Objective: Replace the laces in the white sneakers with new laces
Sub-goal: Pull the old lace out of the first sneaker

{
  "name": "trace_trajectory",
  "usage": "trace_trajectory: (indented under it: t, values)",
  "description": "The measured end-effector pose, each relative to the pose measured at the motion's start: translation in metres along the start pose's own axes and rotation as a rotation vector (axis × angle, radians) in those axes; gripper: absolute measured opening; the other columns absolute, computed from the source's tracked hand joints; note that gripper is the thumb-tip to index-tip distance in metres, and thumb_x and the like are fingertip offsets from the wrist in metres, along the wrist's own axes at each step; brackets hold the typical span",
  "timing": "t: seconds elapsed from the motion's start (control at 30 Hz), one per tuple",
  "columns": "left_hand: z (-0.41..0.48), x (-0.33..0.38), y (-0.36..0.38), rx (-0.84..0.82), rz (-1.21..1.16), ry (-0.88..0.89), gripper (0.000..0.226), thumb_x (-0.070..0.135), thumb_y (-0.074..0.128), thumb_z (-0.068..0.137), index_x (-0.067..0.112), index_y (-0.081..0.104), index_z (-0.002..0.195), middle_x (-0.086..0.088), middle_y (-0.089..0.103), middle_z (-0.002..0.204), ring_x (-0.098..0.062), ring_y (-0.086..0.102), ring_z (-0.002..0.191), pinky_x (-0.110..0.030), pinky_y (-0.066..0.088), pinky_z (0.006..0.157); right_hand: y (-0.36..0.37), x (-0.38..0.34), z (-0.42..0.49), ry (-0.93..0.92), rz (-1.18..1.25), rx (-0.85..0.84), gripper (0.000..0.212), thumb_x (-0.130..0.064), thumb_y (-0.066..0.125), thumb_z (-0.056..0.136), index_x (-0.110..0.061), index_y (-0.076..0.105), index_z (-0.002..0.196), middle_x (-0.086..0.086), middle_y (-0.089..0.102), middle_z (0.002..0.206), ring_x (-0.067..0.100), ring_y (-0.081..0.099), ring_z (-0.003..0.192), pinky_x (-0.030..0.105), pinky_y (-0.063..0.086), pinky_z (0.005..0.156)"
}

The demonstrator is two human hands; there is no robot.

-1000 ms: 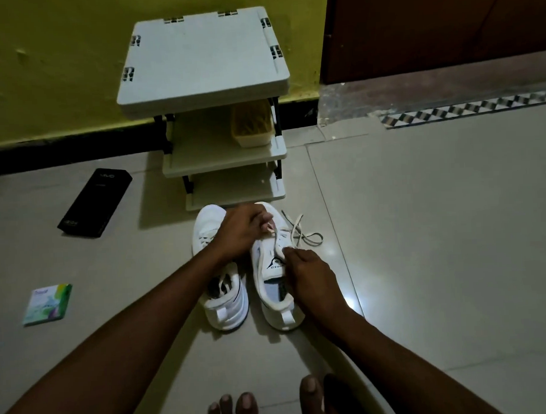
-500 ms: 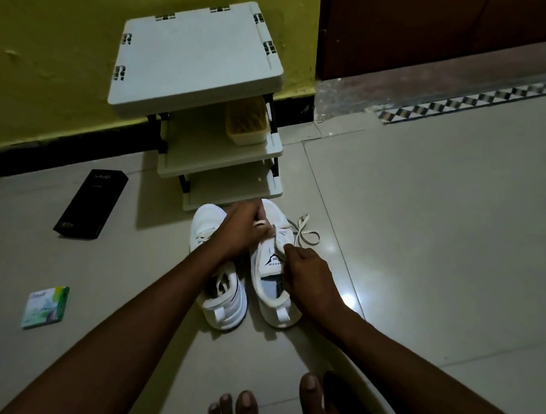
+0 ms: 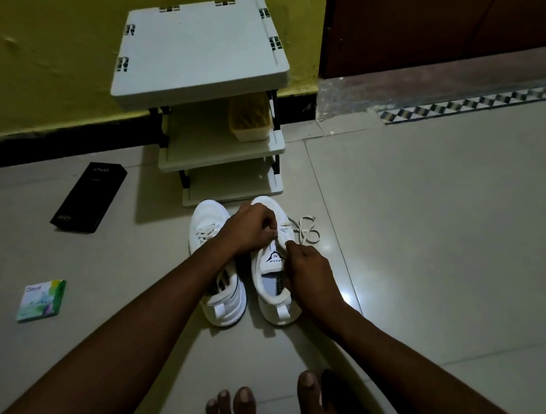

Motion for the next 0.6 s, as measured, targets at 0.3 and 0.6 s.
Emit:
trace_trajectory:
  t: [0.3,0.6]
  values:
    - [-0.007,0.005,-0.002,0.089,0.067,-0.052,0.012,0.021,0.062,0.082,0.022,0.074,0.084,0.002,0.070,0.082,-0.022,0.064,0.085,-0.029,0.044,0.066,-0.004,-0.002,-0.001,-0.010,0.013,0.006,0.033,0.002,0.066,0.072,-0.001,0.061,0.104,0.020,0.066,0.092,0.039,0.061,0.083,0.032,0.036,0.062]
    - [-0.004,0.001,0.003,0.062,-0.032,0.008,0.010,0.013,0.066,0.083,0.017,0.067,0.074,0.007,0.066,0.089,-0.018,0.065,0.089,-0.037,0.053,0.078,-0.001,0.003,-0.001,0.050,0.027,-0.001,0.038,0.001,0.067,0.071,0.001,0.062,0.108,0.023,0.066,0.089,0.041,0.062,0.079,0.034,0.039,0.062]
Point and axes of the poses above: each hand's wrist, its own z-axis towards the middle knuckle, its own y-axis out of the palm, x = y × z, the point moved 8 cm from there along z, towards the middle knuckle
